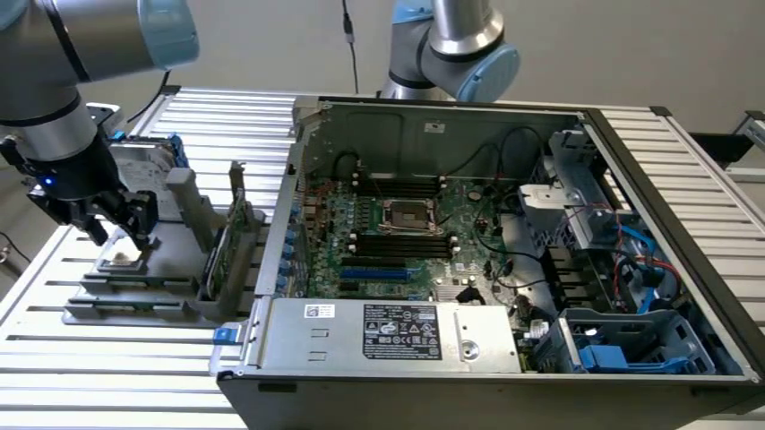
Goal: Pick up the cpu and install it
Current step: 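Pick up the cpu and move it towards the insertion slot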
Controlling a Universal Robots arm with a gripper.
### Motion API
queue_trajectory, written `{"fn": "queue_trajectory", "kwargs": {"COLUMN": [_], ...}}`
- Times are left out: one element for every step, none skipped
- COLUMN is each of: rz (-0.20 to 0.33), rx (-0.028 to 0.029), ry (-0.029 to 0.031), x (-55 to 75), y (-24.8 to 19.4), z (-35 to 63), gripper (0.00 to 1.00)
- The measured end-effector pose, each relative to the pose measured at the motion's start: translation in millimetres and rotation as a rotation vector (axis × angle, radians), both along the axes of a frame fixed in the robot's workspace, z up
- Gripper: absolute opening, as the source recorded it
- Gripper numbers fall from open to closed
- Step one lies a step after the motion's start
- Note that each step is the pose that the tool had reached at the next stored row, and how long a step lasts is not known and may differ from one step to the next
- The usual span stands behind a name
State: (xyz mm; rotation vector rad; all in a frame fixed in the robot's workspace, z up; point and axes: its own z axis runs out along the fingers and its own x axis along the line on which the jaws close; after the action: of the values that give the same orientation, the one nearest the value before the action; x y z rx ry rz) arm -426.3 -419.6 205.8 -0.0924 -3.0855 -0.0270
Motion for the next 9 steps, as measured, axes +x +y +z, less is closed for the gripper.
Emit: {"fn": "queue_trajectory", "kwargs": {"rz": [0.000, 0.000, 0.000, 0.000, 0.000, 0.000, 0.000, 0.001, 0.001], "rx": [0.0001, 0.0000, 0.0000, 0.0000, 0.0001, 0.0000, 0.0001, 0.0000, 0.0000], "ry": [0.0000, 0.0000, 0.0000, 0.0000, -0.0002, -0.0001, -0.0001, -0.0001, 0.0000], "x": [-0.8, -1.1, -1.2, -1.3, -1.3, -1.4, -1.4, -1.4, -1.4], "y": [0.0, 0.0, -0.1, 0.0, 0.0, 0.0, 0.0, 0.0, 0.0], "z": [-2.0, -3.8, -5.6, -7.4, -9.2, -11.0, -12.8, -14.2, -15.0], "gripper": [0.62, 0.62, 0.62, 0.62, 0.62, 0.62, 0.62, 0.62, 0.62]}}
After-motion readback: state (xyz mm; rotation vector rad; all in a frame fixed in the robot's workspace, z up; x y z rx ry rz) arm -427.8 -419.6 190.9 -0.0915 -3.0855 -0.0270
